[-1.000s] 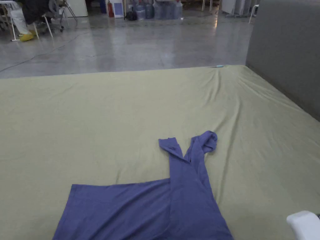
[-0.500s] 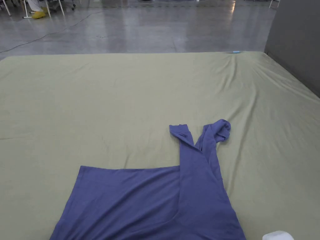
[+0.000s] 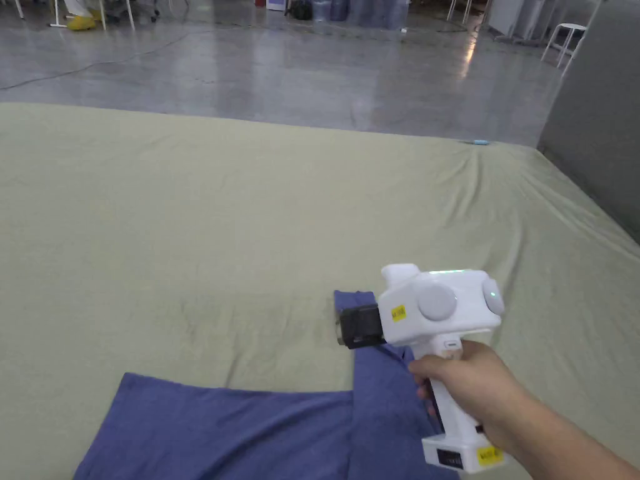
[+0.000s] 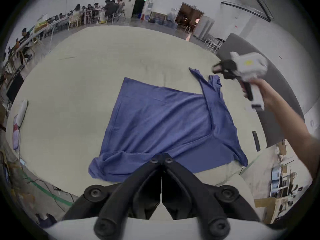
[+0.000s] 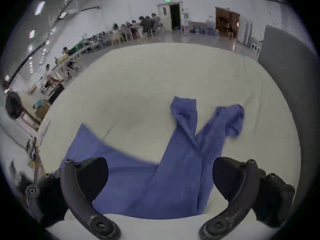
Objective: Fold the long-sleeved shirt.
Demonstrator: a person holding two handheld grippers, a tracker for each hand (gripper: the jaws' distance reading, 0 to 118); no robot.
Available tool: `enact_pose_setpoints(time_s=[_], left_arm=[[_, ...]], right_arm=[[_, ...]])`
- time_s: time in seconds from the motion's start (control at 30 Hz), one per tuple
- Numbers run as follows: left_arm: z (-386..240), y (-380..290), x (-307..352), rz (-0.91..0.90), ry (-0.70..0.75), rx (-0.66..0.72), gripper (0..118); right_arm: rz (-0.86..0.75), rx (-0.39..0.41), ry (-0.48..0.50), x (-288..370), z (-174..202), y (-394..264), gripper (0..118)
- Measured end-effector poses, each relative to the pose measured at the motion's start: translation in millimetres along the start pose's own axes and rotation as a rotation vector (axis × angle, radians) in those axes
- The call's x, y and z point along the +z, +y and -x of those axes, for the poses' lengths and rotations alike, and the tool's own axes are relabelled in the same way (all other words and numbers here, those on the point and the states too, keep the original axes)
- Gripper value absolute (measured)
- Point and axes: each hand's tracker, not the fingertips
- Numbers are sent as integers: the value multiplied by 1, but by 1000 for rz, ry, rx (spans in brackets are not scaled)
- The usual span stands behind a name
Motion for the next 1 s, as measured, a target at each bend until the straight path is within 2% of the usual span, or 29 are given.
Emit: enact_pose_setpoints(time_s=[0.03,0.1,0.17,0.23,0.27,0.3,0.33,0.37,0.4,0.47,0.53,0.6,0.7,0.83,0.9,1.0], left_arm=[[2,2,1,4,10,4,0],[5,1,3,11,19,15,0],[12,0,5,18,27,32,0],[18,0,3,31,28,49,0],[21,1,2,36,34,50,0],[26,2,1,40,45,51,0],[28,3,0,41,52,49,0],[30,5,-1,42,61,47,0],[32,7,-3,39,63,48,0],[45,7,-7,32,59,54,0],[45,9,-7,18,47,55,0],[42,12,-6,2,38,52,0],[41,13,-2,-14,23,55,0],[39,9,5,-27,9,49,0],[40,6,6,-29,1,48,0],[40,-1,5,-26,2,63,0]], right_arm=[[44,-7,-15,-26,-1,15,118],[115,1,-106,-69,-1,32,118],[133,30,-169,-103,-14,52,110],[183,-18,-229,-119,-19,51,106],[213,-48,-231,-118,-19,49,84],[227,-67,-213,-119,-22,46,54],[231,-84,-167,-117,-25,43,29],[186,-133,-46,-107,-26,40,8],[167,-107,-90,-95,-23,44,5],[125,5,-129,-72,-18,43,4],[45,88,-75,-33,-11,45,4],[-38,116,-11,25,-9,35,4],[-129,176,10,112,-3,2,4],[-136,181,49,206,-3,-76,4],[-69,167,51,227,-6,-119,4],[56,107,51,229,-9,-193,4]])
